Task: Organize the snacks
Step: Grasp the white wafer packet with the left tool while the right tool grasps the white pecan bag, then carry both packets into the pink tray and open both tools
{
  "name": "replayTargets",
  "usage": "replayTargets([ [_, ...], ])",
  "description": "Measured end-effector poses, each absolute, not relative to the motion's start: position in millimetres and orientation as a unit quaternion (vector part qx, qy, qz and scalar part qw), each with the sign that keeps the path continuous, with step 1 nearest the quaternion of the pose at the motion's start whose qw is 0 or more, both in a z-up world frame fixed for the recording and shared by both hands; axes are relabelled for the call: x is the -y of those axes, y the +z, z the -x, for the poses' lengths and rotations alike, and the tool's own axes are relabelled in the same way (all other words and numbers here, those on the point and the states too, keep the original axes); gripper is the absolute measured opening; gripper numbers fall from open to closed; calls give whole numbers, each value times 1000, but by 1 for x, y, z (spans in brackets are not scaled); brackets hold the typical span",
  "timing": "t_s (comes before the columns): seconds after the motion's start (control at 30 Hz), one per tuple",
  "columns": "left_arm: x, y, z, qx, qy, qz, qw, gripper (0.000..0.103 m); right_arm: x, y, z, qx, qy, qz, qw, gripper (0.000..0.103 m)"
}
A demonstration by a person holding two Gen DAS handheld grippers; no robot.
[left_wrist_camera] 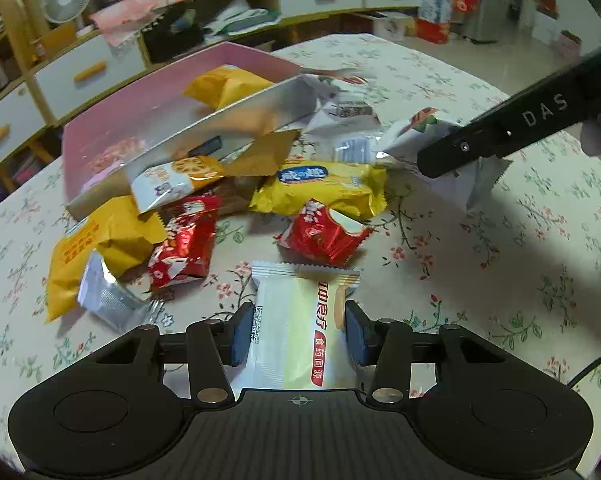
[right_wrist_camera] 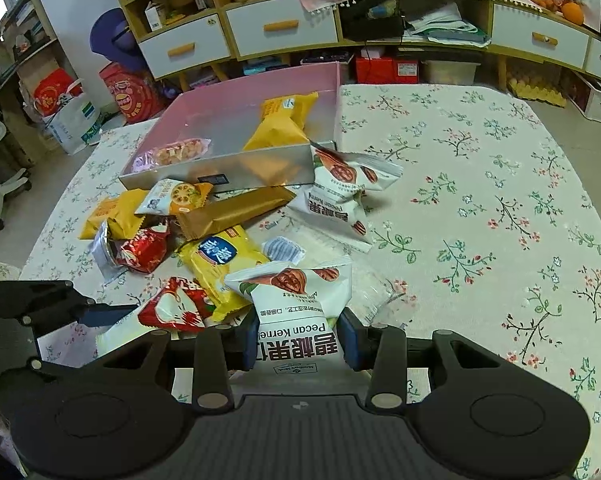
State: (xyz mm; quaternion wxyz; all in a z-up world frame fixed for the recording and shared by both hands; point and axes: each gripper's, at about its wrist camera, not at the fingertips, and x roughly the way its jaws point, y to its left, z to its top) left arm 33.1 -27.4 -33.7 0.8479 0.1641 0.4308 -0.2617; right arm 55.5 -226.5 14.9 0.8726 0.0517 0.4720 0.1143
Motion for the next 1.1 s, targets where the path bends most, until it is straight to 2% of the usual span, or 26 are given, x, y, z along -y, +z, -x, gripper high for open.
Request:
replayTargets([
  [0.4, 1, -9, -39, -438, -233, -86, 864, 45, 222, 32, -61, -453, 127, -65, 880, 9],
  [0.7, -17, 19, -52, -412, -206, -29, 887, 45, 213, 47, -79, -437, 138, -92, 884, 9],
  [1.1, -26, 37, -123, -365, -146, 10, 919, 45, 188, 52, -131, -420, 137, -173, 880, 9],
])
